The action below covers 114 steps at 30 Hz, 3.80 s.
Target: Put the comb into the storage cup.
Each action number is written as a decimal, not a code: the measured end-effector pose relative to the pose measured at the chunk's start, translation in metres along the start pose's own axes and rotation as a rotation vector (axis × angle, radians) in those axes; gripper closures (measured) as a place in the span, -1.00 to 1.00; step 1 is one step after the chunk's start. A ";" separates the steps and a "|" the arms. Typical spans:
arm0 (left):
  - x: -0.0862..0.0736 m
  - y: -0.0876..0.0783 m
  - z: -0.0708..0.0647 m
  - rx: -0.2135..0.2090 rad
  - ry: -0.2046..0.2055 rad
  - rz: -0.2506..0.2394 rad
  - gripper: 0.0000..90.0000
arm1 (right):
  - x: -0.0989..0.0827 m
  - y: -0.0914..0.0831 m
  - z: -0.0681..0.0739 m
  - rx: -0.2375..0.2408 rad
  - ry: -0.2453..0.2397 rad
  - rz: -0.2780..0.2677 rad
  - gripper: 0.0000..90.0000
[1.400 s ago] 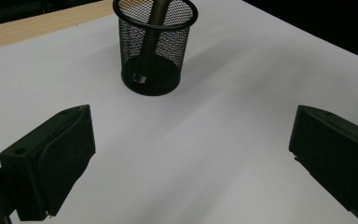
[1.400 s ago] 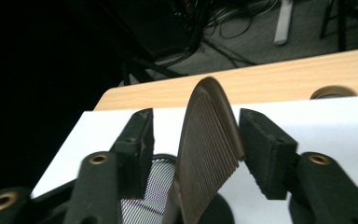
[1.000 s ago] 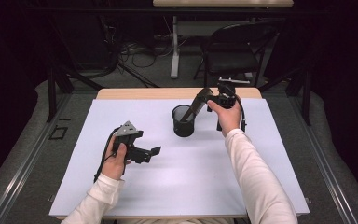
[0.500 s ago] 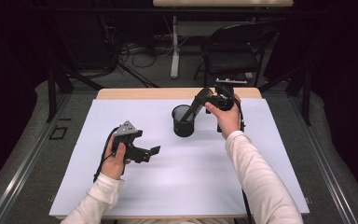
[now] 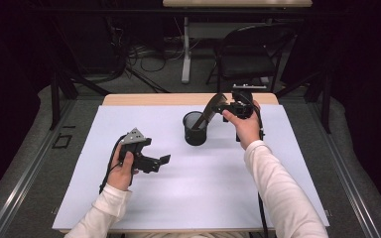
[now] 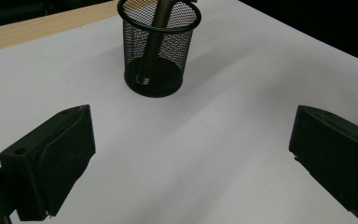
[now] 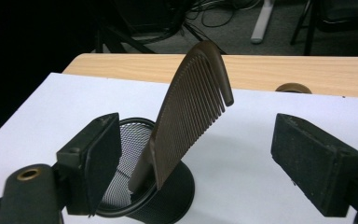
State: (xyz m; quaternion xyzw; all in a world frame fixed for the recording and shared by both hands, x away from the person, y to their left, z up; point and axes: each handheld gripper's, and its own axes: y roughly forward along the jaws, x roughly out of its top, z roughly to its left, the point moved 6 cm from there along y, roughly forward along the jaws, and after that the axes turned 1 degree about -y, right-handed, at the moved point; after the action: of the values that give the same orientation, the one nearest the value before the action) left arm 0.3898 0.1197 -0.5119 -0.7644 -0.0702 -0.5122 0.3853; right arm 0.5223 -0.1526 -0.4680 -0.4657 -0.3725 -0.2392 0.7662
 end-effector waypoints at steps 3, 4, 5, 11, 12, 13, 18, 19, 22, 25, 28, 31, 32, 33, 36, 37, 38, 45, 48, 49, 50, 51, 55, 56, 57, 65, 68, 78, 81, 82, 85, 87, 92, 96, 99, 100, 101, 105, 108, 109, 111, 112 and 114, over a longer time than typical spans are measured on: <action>0.000 0.000 0.000 0.000 0.001 0.001 -0.99 | 0.000 -0.003 -0.001 0.007 -0.004 -0.005 -0.64; 0.000 0.000 0.000 0.001 0.001 0.000 -0.99 | 0.001 -0.004 -0.001 0.010 -0.005 -0.006 -0.64; 0.000 0.000 0.000 0.001 0.001 0.000 -0.99 | 0.000 -0.006 -0.001 0.009 -0.009 -0.003 -0.64; 0.000 0.000 0.000 0.001 -0.001 -0.002 -0.99 | -0.001 -0.012 -0.001 0.001 -0.043 -0.001 -0.65; 0.000 -0.001 0.000 0.001 -0.002 -0.002 -0.99 | -0.002 -0.013 -0.001 0.001 -0.046 0.002 -0.65; 0.000 -0.001 0.000 -0.001 -0.002 -0.001 -0.99 | -0.002 -0.014 0.000 0.002 -0.053 0.002 -0.65; 0.001 -0.002 0.001 0.000 -0.001 -0.002 -0.99 | -0.003 -0.021 0.004 0.011 -0.070 0.001 -0.65; 0.001 -0.002 0.001 0.001 -0.001 -0.002 -0.99 | -0.004 -0.022 0.006 0.014 -0.075 -0.001 -0.65; 0.001 -0.003 0.001 0.001 0.000 -0.005 -0.99 | -0.005 -0.026 0.009 0.019 -0.092 0.007 -0.65; 0.002 -0.004 0.002 0.000 -0.003 -0.007 -0.99 | -0.006 -0.030 0.013 0.029 -0.103 0.012 -0.65; 0.002 -0.005 0.002 0.000 -0.004 -0.010 -0.99 | -0.008 -0.035 0.018 0.039 -0.114 0.012 -0.65; 0.003 -0.006 0.002 -0.001 -0.004 -0.011 -0.99 | -0.008 -0.040 0.022 0.044 -0.128 0.004 -0.65; 0.003 -0.006 0.002 0.000 -0.004 -0.011 -0.99 | -0.008 -0.041 0.023 0.045 -0.133 0.001 -0.65; 0.003 -0.007 0.002 0.000 -0.006 -0.013 -0.99 | -0.008 -0.044 0.024 0.044 -0.145 -0.006 -0.65; 0.004 -0.009 0.003 0.002 -0.009 -0.018 -0.99 | -0.008 -0.050 0.026 0.046 -0.156 -0.020 -0.65; 0.005 -0.009 0.004 0.002 -0.008 -0.018 -0.99 | -0.008 -0.052 0.026 0.048 -0.163 -0.025 -0.65; 0.005 -0.010 0.004 0.002 -0.008 -0.019 -0.99 | -0.008 -0.054 0.026 0.050 -0.167 -0.029 -0.65; 0.009 -0.019 0.006 0.000 -0.010 -0.034 -0.99 | -0.014 -0.072 0.026 0.055 -0.178 -0.038 -0.65; 0.010 -0.023 0.009 0.005 -0.015 -0.044 -0.99 | -0.016 -0.080 0.026 0.082 -0.168 -0.036 -0.65; 0.011 -0.024 0.010 0.006 -0.015 -0.047 -0.99 | -0.017 -0.083 0.025 0.088 -0.167 -0.036 -0.65; 0.011 -0.025 0.010 0.008 -0.017 -0.050 -0.99 | -0.019 -0.085 0.024 0.087 -0.169 -0.037 -0.65; 0.012 -0.027 0.011 0.009 -0.018 -0.054 -0.99 | -0.020 -0.087 0.024 0.081 -0.177 -0.040 -0.65; 0.013 -0.033 0.015 0.018 -0.029 -0.071 -0.99 | -0.027 -0.096 0.024 0.088 -0.201 -0.051 -0.65; 0.014 -0.034 0.016 0.018 -0.029 -0.071 -0.99 | -0.028 -0.098 0.024 0.092 -0.202 -0.055 -0.65; 0.014 -0.035 0.017 0.020 -0.030 -0.076 -0.99 | -0.030 -0.100 0.025 0.094 -0.203 -0.056 -0.65; 0.014 -0.042 0.025 0.036 -0.045 -0.093 -0.98 | -0.047 -0.114 0.026 0.082 -0.245 -0.078 -0.65; 0.014 -0.043 0.028 0.041 -0.051 -0.096 -0.98 | -0.057 -0.116 0.025 0.088 -0.243 -0.078 -0.65; 0.015 -0.046 0.030 0.043 -0.054 -0.107 -0.99 | -0.092 -0.115 0.017 0.062 -0.262 -0.103 -0.65; 0.015 -0.047 0.030 0.044 -0.053 -0.109 -0.98 | -0.101 -0.114 0.016 0.061 -0.263 -0.106 -0.65; 0.015 -0.047 0.030 0.044 -0.052 -0.109 -0.99 | -0.103 -0.113 0.016 0.060 -0.263 -0.111 -0.65; 0.014 -0.047 0.029 0.046 -0.048 -0.112 -0.99 | -0.111 -0.111 0.015 0.055 -0.266 -0.112 -0.65; 0.013 -0.047 0.029 0.049 -0.045 -0.114 -0.99 | -0.116 -0.111 0.014 0.056 -0.267 -0.119 -0.65; 0.012 -0.046 0.029 0.050 -0.043 -0.107 -0.98 | -0.127 -0.110 0.011 0.050 -0.268 -0.125 -0.65; 0.011 -0.045 0.029 0.051 -0.045 -0.107 -0.98 | -0.136 -0.109 0.006 0.053 -0.249 -0.122 -0.65; 0.011 -0.045 0.030 0.053 -0.049 -0.107 -0.99 | -0.143 -0.106 0.003 0.058 -0.234 -0.112 -0.65; 0.011 -0.044 0.030 0.053 -0.047 -0.106 -0.98 | -0.145 -0.105 0.002 0.059 -0.233 -0.115 -0.65; 0.011 -0.044 0.030 0.053 -0.046 -0.106 -0.98 | -0.147 -0.104 0.002 0.061 -0.224 -0.111 -0.65; 0.010 -0.044 0.030 0.052 -0.043 -0.104 -0.99 | -0.152 -0.102 0.000 0.063 -0.219 -0.099 -0.65; 0.010 -0.044 0.030 0.049 -0.045 -0.108 -0.99 | -0.156 -0.100 -0.001 0.060 -0.219 -0.103 -0.65; 0.010 -0.044 0.030 0.049 -0.045 -0.110 -0.99 | -0.158 -0.100 -0.002 0.058 -0.223 -0.107 -0.65; 0.010 -0.044 0.030 0.049 -0.045 -0.109 -0.98 | -0.161 -0.099 -0.003 0.055 -0.217 -0.104 -0.65; 0.010 -0.044 0.030 0.051 -0.044 -0.108 -0.98 | -0.162 -0.099 -0.003 0.057 -0.215 -0.109 -0.65; 0.010 -0.043 0.030 0.050 -0.041 -0.107 -0.98 | -0.164 -0.097 -0.003 0.059 -0.215 -0.105 -0.65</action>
State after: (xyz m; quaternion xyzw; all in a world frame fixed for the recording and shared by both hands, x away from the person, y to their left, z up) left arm 0.3944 0.1664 -0.4862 -0.7599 -0.1318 -0.5145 0.3749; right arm 0.3539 -0.1962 -0.5473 -0.4459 -0.4831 -0.2165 0.7217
